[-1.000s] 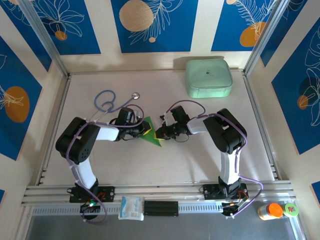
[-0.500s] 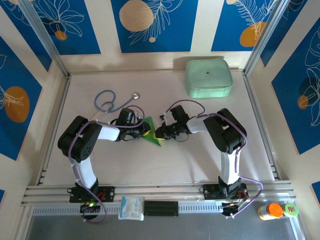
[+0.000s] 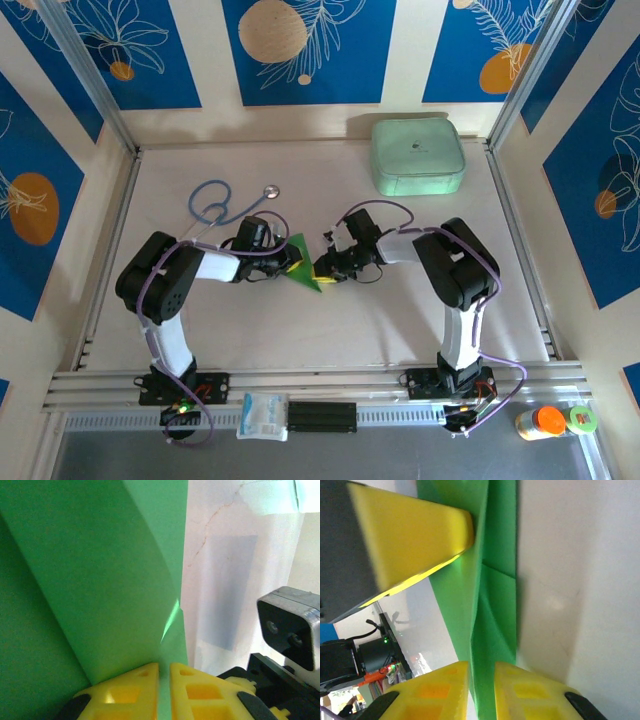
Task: Fold a paper plane with a square sheet of paper (pick it up from the middle)
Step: Fourth fold the wing at the center of the table.
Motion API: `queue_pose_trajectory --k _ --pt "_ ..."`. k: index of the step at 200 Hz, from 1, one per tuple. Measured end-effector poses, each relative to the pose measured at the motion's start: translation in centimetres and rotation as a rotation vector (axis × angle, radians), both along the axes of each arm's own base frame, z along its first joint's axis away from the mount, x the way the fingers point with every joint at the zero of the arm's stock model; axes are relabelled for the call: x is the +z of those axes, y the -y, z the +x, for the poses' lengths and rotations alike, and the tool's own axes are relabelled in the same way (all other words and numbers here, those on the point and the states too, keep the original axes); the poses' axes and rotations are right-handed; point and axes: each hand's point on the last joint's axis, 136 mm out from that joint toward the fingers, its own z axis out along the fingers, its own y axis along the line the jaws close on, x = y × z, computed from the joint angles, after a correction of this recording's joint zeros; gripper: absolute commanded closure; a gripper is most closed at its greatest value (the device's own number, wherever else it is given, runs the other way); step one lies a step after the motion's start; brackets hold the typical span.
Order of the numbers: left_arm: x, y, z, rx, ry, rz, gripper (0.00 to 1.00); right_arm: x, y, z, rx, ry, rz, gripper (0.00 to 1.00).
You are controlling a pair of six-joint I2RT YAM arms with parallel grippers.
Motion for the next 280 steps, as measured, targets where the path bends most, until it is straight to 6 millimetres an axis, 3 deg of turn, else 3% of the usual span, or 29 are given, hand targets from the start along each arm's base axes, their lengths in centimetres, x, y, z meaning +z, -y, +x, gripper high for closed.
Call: queue_pose_trajectory --k 66,154,201,280 --pt "0.0 0.0 0.0 0.0 0.0 0.0 0.86 4.4 0.9 1.2 -0.068 0.126 -0.033 0.78" --pt "0.0 0.1 0.0 -0.001 -0.001 -0.005 0.84 3.0 -2.3 -0.4 0.013 0.12 -0.095 0.81" --pt "0.1 0.1 0.0 -0.003 0.001 -0.008 0.83 1.3 -2.2 -0.8 0.018 0.082 -0.13 0.81" --pt "0.1 0.1 0.0 -0.002 -0.002 -0.01 0.82 0.1 -1.6 -1.0 0.013 0.061 -0.17 0.82"
